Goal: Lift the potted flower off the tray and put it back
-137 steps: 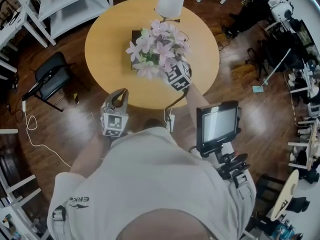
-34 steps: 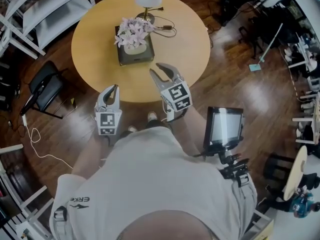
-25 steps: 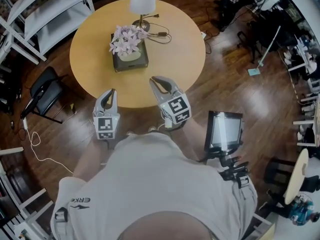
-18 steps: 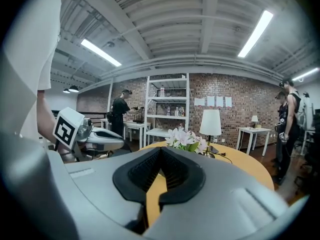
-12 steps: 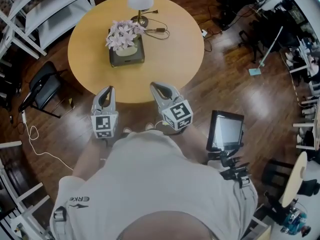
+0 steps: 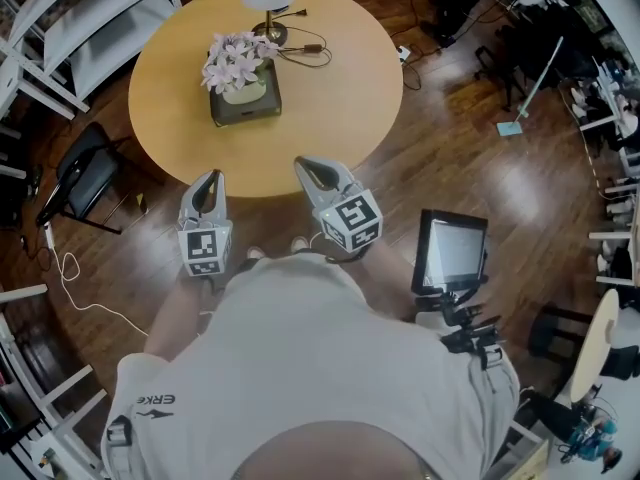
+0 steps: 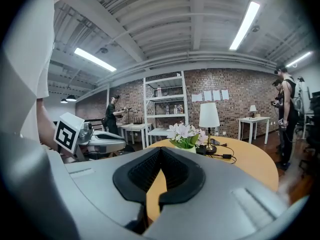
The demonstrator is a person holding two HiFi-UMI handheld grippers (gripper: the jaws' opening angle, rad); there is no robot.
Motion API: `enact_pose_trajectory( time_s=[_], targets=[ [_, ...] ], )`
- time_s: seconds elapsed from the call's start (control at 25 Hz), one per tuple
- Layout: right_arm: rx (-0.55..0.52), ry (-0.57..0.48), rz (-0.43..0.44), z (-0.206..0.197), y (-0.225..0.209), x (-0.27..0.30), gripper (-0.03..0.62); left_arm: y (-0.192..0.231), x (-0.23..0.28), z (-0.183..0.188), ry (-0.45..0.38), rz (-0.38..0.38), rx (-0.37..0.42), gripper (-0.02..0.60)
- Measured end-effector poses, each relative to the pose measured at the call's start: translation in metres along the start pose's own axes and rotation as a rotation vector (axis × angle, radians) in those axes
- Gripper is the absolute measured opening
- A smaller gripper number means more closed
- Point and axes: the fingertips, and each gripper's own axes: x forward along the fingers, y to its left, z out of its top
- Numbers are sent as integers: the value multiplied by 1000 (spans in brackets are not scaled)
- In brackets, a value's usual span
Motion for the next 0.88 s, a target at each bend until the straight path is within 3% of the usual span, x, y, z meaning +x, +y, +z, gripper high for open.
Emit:
enact_pose_trajectory(
  time_s=[0.88],
  targets=[
    [-29, -11, 22, 9, 3, 10, 12, -2, -3, -1, -3, 3, -7, 9]
  ],
)
